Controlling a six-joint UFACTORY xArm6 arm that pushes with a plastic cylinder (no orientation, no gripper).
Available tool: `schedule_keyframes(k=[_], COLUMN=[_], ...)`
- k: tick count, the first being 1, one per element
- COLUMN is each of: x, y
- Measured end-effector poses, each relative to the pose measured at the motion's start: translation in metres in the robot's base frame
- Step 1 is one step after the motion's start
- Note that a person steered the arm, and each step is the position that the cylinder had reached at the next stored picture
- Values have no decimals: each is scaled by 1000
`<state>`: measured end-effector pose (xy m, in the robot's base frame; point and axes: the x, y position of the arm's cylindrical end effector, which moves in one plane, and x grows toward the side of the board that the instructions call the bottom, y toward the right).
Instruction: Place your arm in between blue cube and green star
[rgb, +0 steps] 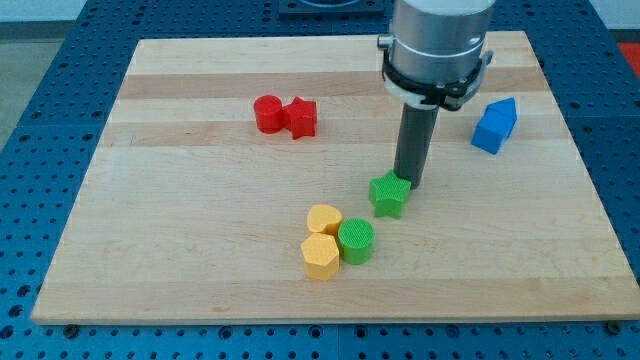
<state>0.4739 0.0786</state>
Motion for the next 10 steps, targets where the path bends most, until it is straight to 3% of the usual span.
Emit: schedule_keyframes(k=[4,7,10], x=[30,5,-2], y=[-14,44,45])
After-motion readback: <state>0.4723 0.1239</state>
